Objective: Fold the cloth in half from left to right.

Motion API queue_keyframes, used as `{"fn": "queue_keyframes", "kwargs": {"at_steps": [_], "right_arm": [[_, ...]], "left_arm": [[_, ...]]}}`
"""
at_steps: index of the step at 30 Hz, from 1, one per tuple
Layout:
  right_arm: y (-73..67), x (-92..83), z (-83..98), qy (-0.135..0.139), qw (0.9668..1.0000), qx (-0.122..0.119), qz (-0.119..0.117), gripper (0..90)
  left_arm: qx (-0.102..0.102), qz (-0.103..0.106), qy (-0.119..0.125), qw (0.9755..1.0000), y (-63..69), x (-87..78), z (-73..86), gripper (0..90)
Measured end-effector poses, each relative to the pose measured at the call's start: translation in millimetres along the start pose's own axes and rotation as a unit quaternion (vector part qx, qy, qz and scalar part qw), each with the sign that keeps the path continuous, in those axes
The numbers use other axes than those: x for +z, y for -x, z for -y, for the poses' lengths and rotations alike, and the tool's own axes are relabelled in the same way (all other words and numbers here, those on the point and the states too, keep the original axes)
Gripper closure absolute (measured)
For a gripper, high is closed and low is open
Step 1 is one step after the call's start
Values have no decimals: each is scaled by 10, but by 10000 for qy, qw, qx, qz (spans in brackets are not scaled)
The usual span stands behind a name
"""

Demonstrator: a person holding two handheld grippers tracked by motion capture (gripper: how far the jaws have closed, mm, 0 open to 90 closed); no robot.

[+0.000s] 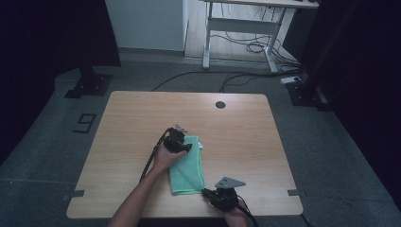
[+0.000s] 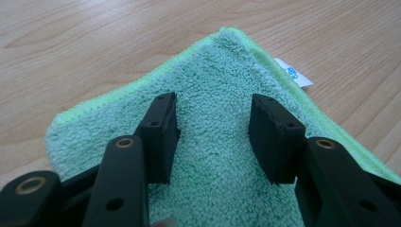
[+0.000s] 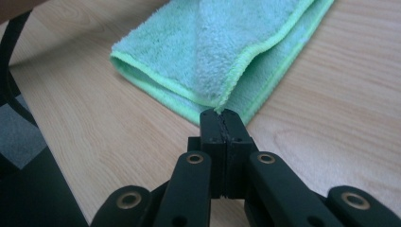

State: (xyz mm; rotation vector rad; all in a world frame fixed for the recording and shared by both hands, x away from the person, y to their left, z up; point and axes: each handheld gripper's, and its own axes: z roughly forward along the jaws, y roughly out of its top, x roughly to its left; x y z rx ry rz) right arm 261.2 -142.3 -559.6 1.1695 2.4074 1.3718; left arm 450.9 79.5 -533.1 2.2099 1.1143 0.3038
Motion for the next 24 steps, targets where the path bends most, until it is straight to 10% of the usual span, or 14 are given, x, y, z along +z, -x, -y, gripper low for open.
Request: {"fn": "queue_keyframes", "kwargs": {"at_steps": [16,24], "right_arm": [[-14,-76,13,-152,9998,-80,-93,892],[83,-153,-98,256,9996,142,-13,594]], "left_arm": [[10,14,2,10000,-2,1,2,519],[26,5,9,10000,1,1,4,516]]}}
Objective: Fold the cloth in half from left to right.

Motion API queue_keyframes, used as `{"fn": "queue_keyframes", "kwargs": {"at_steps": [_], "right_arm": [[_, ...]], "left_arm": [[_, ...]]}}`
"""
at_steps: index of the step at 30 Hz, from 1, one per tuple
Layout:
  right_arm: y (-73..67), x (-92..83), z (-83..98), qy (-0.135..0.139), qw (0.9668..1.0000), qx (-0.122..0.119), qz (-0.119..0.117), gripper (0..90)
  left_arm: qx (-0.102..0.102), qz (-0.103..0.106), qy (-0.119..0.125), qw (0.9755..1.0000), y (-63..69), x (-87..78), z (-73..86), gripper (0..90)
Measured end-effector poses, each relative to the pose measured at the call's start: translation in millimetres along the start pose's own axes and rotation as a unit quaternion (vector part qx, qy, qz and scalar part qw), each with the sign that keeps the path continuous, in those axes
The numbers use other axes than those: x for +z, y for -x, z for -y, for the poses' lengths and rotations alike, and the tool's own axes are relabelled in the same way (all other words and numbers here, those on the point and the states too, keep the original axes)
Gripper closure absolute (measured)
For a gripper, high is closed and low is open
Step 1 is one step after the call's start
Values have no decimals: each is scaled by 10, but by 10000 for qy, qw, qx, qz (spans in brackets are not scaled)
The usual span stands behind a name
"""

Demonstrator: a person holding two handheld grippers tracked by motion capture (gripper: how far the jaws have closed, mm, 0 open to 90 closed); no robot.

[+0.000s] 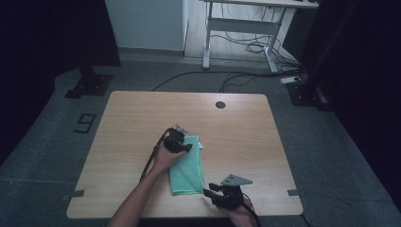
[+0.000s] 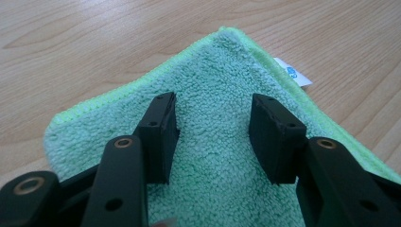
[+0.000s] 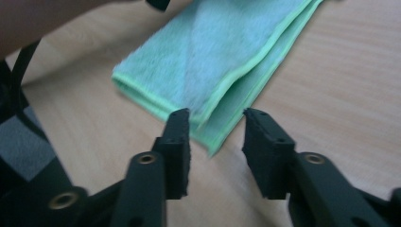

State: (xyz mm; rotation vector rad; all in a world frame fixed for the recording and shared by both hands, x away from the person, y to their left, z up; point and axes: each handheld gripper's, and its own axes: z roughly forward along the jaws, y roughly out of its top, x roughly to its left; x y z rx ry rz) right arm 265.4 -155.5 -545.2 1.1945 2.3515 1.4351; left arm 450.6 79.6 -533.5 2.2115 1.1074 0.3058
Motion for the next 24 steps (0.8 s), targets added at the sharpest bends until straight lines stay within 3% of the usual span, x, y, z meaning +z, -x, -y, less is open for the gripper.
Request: {"fn": "queue_keyframes", "kwargs": {"at_steps": [5,9,12,15,18,21,24], "right_arm": [[-21,134,-108,-42,9999,-85,-69,599],[-18,255,-134,-206,9996,-186,23,755],[-26,252,-113,-270,9993,-269,46,847],[-55,202,-91,-253,9988,-362,187,866],[-49,173,-63,-264,9988,-308,277,866],[-35,175,-22,-336,9991,-165,186,849],[-38,165,3,-411,9988,-181,178,837]], "left_arm": [[-3,-7,2,10000,2,1,0,516],[9,-14,0,10000,4,1,1,515],[21,-1,-4,10000,3,0,1,513],[26,4,-17,10000,8,-1,-1,506],[17,4,-17,10000,19,-2,3,503],[47,2,-12,10000,21,-2,6,501],[47,13,9,10000,19,-1,10,499]]}}
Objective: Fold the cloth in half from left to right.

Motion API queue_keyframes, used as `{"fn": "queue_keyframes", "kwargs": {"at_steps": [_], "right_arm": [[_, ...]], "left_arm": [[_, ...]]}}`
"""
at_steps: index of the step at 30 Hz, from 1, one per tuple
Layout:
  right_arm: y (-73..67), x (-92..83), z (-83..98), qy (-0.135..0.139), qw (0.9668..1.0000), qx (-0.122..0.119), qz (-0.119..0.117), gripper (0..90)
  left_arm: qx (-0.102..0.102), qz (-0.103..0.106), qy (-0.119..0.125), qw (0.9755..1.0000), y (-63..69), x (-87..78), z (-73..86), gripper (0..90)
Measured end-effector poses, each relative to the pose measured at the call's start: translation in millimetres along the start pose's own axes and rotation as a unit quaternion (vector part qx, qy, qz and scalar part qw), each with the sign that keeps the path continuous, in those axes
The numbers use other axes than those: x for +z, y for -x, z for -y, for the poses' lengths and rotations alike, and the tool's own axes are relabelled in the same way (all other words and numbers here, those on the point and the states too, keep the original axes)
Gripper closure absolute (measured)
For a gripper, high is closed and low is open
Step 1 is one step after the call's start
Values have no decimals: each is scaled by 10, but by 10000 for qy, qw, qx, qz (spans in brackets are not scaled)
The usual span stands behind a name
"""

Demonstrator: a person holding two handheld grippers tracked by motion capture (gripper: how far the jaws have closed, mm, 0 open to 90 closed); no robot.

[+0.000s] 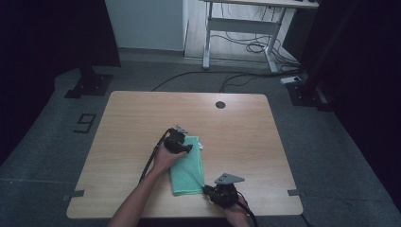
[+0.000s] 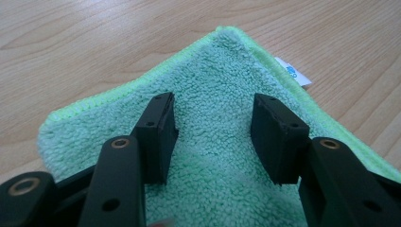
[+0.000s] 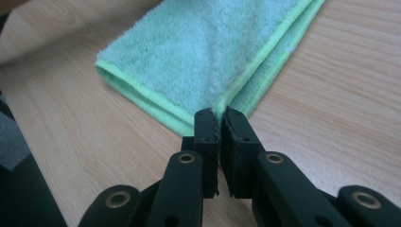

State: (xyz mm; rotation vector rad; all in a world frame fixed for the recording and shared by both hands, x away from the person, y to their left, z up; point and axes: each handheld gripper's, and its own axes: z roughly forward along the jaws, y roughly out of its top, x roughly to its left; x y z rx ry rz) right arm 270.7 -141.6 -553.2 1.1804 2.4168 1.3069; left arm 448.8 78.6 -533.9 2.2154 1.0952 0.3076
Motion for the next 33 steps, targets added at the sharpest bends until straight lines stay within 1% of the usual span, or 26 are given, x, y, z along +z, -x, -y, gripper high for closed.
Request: {"fn": "queue_keyframes", "kwargs": {"at_steps": [4,5,7,8,9,10,12,14,15,16,19,22,25,28,29,31,33], "right_arm": [[14,-27,5,85,10000,25,17,822],[11,-43,-3,110,9999,23,-14,802],[-3,-87,-28,208,9997,-52,-92,723],[-2,-108,-50,267,9996,-69,-71,684],[11,-124,-78,331,9994,-34,-33,663],[36,-134,-106,429,9991,31,-11,664],[100,-129,-172,515,9986,102,47,671],[149,-94,-242,556,9983,115,92,686],[163,-64,-280,561,9983,85,119,693],[171,-16,-327,517,9985,13,162,699],[179,118,-403,376,9990,-80,232,700],[160,262,-418,205,9993,-151,265,677],[113,315,-398,116,9989,-242,378,635],[82,340,-378,66,9981,-339,516,621],[74,348,-370,27,9977,-373,565,625],[58,367,-346,-5,9973,-404,606,665],[50,371,-328,33,9975,-380,599,723]], "left_arm": [[32,-7,-13,10000,5,-1,-1,491],[35,-6,-15,10000,6,-1,0,489],[45,-12,-9,10000,9,-1,2,487],[51,-15,-5,10000,9,-1,4,487],[48,-15,2,10000,9,0,5,487],[47,-15,2,10000,9,0,5,487],[54,-28,-1,10000,12,0,4,487],[49,-33,2,10000,14,1,5,487],[49,-34,2,10000,14,1,5,487],[53,-33,3,10000,13,1,5,487],[52,-26,4,10000,11,1,5,487],[54,-28,7,10000,12,1,6,487],[53,-27,17,10000,13,1,8,487],[40,-30,38,10000,16,1,14,487],[34,-29,51,10000,16,1,17,487],[17,-22,79,10000,15,1,25,487],[29,-17,93,10000,12,1,29,487]]}}
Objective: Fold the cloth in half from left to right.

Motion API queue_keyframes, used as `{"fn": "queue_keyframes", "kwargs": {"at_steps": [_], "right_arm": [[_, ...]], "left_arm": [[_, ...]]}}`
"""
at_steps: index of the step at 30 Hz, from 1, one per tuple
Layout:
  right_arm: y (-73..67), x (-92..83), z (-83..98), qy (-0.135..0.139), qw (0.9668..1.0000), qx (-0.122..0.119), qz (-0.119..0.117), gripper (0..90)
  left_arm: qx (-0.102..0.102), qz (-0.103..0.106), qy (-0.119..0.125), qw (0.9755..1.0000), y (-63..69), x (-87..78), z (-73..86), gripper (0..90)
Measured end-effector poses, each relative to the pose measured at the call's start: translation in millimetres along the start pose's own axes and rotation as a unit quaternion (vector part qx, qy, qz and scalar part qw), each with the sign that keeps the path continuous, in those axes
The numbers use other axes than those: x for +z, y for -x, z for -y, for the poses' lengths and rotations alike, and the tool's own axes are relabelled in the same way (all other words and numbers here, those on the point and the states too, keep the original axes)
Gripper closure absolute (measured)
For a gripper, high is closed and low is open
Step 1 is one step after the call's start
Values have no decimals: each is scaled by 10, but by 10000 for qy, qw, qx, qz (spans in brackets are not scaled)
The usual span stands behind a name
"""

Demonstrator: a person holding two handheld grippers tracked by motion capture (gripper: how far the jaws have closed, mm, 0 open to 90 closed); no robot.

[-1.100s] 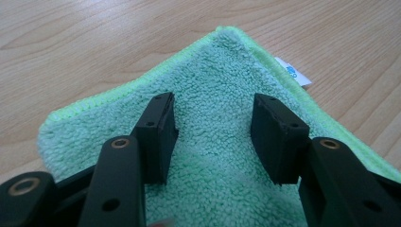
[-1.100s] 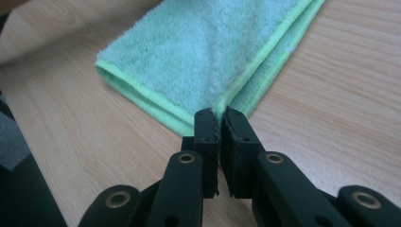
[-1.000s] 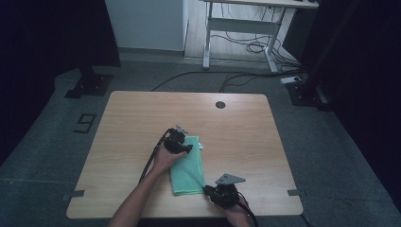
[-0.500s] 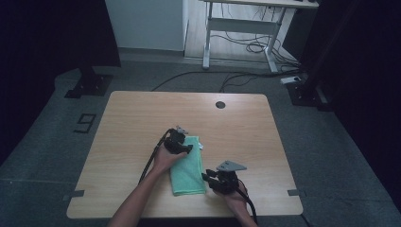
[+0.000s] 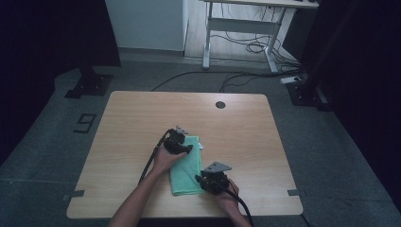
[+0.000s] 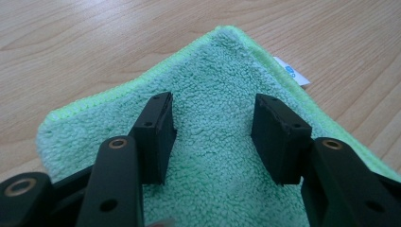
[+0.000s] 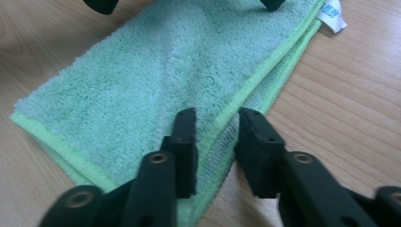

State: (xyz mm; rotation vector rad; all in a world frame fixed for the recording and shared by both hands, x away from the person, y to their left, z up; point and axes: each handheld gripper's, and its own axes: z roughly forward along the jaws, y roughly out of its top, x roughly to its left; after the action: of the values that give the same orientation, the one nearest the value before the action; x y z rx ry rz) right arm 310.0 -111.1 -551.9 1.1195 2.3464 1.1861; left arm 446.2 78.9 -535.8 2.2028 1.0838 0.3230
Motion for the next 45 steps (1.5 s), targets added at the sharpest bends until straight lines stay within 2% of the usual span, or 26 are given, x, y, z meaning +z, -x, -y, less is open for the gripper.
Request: {"fn": "queue_keyframes", "kwargs": {"at_steps": [3,5,12,15,24,30,35,42,45], "right_arm": [[5,3,7,21,9999,145,-63,805],[-1,-7,10,76,9998,168,-2,825],[8,-112,8,189,9995,129,234,826],[11,-133,-3,212,9994,62,272,784],[66,-25,-51,60,9999,162,1,778],[48,8,-56,17,10000,19,88,885],[70,3,-63,-29,10000,71,42,895],[100,-95,-76,176,9997,106,118,897],[113,-107,-78,174,9997,101,139,895]], "left_arm": [[6,-2,-3,10000,1,0,0,488],[11,-7,-7,10000,2,-1,-1,488],[26,-3,-8,10000,-1,-3,2,489],[43,-32,26,10000,8,1,10,489],[28,-35,22,10000,10,-2,12,490],[35,-30,47,10000,7,-1,18,490],[53,-46,54,10000,11,-1,22,490],[63,-41,62,10000,9,0,24,491],[74,-57,66,9999,12,0,27,490]]}}
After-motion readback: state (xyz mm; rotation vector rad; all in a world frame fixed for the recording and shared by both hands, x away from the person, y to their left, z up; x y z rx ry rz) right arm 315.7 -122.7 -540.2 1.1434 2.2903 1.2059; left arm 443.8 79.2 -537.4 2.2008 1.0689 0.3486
